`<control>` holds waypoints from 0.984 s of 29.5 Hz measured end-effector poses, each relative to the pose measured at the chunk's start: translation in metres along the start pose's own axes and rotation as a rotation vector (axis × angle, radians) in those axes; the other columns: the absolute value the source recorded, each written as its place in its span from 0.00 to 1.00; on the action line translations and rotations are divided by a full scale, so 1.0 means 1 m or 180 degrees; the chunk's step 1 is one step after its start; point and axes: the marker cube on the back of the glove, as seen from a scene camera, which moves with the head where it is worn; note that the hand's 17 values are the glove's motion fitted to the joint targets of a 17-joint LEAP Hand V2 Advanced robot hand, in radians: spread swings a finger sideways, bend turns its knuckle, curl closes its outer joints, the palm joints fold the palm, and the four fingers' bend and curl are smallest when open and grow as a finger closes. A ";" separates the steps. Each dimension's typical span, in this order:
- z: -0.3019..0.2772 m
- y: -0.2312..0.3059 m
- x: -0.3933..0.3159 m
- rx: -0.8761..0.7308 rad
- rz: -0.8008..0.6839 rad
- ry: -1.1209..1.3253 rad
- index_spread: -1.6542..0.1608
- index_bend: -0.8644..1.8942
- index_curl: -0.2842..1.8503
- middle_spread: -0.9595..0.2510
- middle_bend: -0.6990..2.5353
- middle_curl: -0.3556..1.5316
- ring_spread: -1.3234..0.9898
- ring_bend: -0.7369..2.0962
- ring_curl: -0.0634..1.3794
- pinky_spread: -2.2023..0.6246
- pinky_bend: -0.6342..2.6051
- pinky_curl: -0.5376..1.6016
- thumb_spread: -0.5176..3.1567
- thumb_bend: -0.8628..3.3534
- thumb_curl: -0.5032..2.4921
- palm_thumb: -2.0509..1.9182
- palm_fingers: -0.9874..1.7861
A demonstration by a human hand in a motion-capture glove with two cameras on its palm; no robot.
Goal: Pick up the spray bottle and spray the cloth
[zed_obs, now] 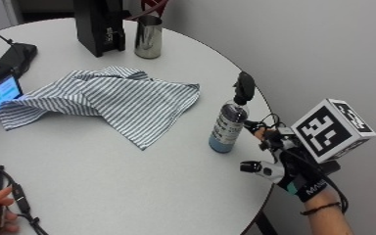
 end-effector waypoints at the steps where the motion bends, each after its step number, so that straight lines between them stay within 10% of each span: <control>1: -0.001 -0.003 0.008 0.0059 0.0100 -0.0081 0.70 0.36 0.24 0.76 0.28 0.34 0.59 0.38 0.21 0.85 0.33 0.39 0.43 0.22 0.25 0.67 0.54; 29: 0.054 -0.068 0.038 0.0896 0.0602 -0.2645 0.72 0.35 0.22 0.77 0.30 0.38 0.59 0.41 0.26 0.86 0.35 0.41 0.39 0.20 0.26 0.68 0.56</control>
